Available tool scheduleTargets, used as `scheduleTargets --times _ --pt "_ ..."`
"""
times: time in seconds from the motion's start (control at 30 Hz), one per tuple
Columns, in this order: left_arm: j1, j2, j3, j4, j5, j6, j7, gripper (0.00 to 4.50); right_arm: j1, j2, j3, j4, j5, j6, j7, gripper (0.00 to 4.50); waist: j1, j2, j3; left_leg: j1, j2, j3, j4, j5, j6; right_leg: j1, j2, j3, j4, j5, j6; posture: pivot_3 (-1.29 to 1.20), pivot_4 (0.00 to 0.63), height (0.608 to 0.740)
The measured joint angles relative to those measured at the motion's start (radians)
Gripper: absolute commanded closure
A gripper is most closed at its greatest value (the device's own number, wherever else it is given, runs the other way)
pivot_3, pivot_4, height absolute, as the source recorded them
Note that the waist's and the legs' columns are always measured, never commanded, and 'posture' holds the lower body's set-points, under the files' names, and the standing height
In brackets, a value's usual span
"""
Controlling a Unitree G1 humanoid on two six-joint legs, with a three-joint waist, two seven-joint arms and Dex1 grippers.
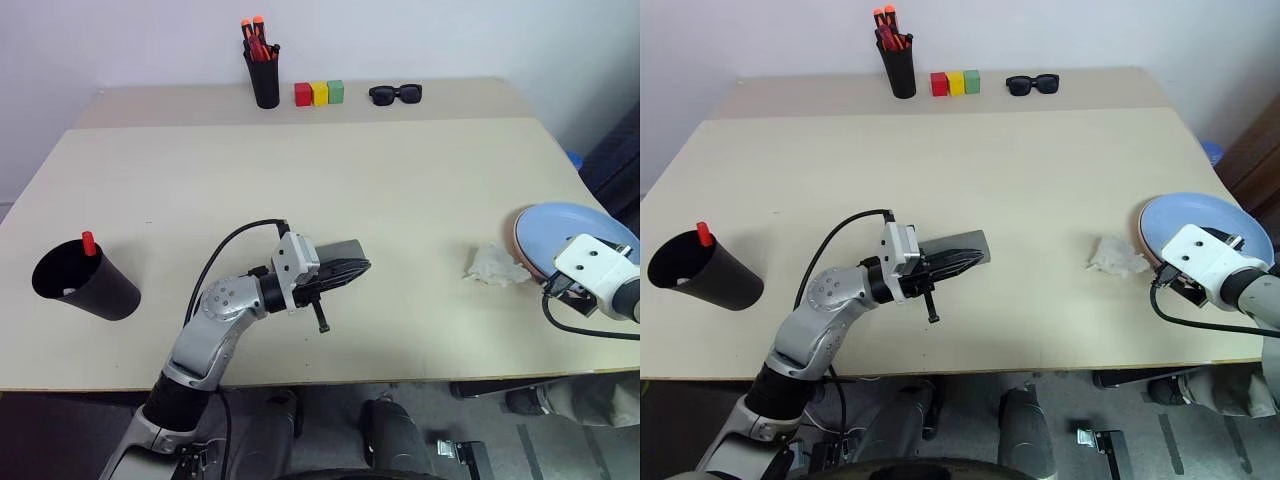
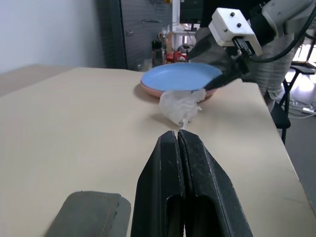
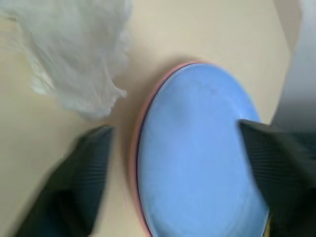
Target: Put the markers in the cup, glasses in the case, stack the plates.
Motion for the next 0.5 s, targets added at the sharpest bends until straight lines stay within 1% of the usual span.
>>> scheduleTargets --times 0.3,0.4,0.5 --pt "0.001 0.003 0.003 -0.002 0.000 0.000 0.012 4.50 0.004 0.036 -0.067 -0.093 0.205 0.101 0.094 0.02 0.000 0.000 0.000 0.000 0.000 -0.001 0.000 0.000 0.000 0.000 0.000 0.000 0.000 0.000 0.000 0.00 0.150 0.740" --pt "0.001 0.003 0.003 -0.002 0.000 0.000 0.014 4.50 -0.016 0.068 -0.041 -0.103 0.237 0.117 0.085 0.02 -0.001 0.000 0.000 0.000 0.000 -0.001 0.000 0.000 0.000 0.000 0.000 0.000 0.000 0.000 0.000 0.00 0.150 0.740" --pt "0.001 0.002 0.004 -0.003 0.001 0.000 0.026 4.50 -0.045 0.096 0.048 -0.090 0.219 0.110 0.039 0.02 -0.001 0.000 0.000 0.000 0.000 -0.001 0.000 0.000 0.000 0.000 0.000 0.000 0.000 0.000 0.000 0.00 0.150 0.740"
